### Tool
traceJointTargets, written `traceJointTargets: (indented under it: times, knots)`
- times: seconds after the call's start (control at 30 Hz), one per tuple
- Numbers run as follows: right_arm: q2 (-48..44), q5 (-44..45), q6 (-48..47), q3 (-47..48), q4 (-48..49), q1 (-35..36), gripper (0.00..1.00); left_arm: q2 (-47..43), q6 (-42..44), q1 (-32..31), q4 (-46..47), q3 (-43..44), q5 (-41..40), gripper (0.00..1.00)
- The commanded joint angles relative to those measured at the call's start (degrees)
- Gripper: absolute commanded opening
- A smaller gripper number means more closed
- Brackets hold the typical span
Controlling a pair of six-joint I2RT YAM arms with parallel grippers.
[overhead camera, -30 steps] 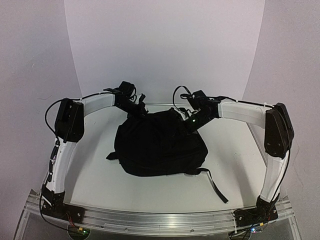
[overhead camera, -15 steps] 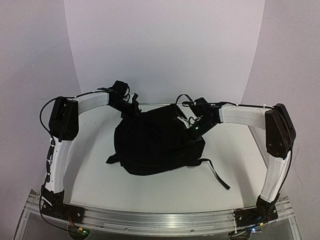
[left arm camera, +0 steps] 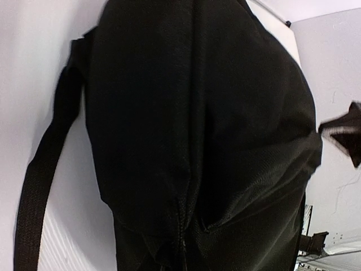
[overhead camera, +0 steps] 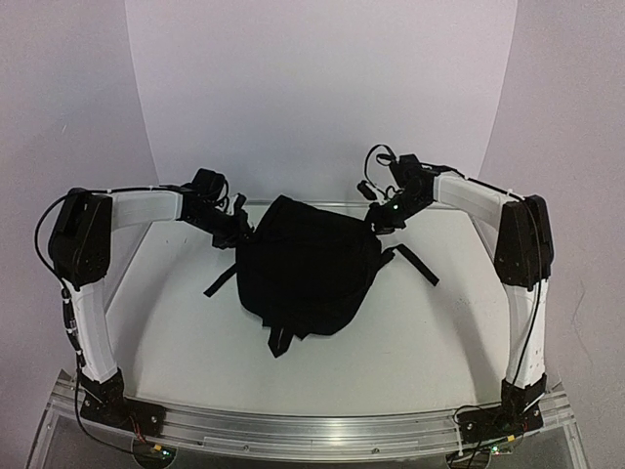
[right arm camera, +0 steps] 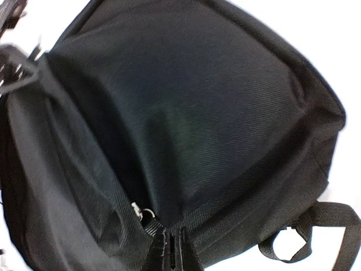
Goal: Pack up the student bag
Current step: Zip the student bag at the center of the board, then reset both arms
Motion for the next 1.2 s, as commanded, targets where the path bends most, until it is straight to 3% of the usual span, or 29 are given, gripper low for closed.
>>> traceJointTargets:
  times: [0.0, 0.2, 0.37, 0.5, 0.8, 0.9, 1.07, 1.17]
  knots:
    - [2.4, 4.9, -4.4, 4.9, -3.3, -1.2, 0.0, -9.1, -0.8, -2.3, -4.0, -6.1, 1.6, 0.13]
    - [-2.5, 0.7, -6.9, -1.0, -4.8, -1.3, 0.01, -13.2, -5.7, -4.5, -1.1, -13.1, 4.2, 0.33]
    - [-5.2, 1.8, -7.0, -3.7, -5.6, -1.9, 0.41, -15.7, -9.7, -4.9, 3.7, -17.1, 5.9, 0.5]
    - [-7.4, -0.1, -6.0, -6.3, -6.7, -3.2, 0.66, -14.8, -9.3, -4.9, 2.3, -16.6, 5.3, 0.54]
    - [-6.8, -6.3, -4.6, -12.4, -7.1, -4.2, 0.74, -10.7, -9.7, -6.1, 1.1, -15.3, 5.6, 0.54]
    - [-6.7, -7.2, -4.5, -11.7, -7.1, -5.6, 0.77, -8.9, -4.5, -8.3, -6.4, -10.2, 3.2, 0.62]
    - [-9.5, -6.3, -5.0, -9.5, -7.2, -8.1, 0.92, -8.3, 6.3, -10.3, -23.1, 0.8, -3.0, 0.76]
    - [-12.0, -5.0, -5.6, -8.4, -6.9, -9.5, 0.98, -9.7, 9.7, -10.3, -26.9, 5.5, -4.2, 0.84]
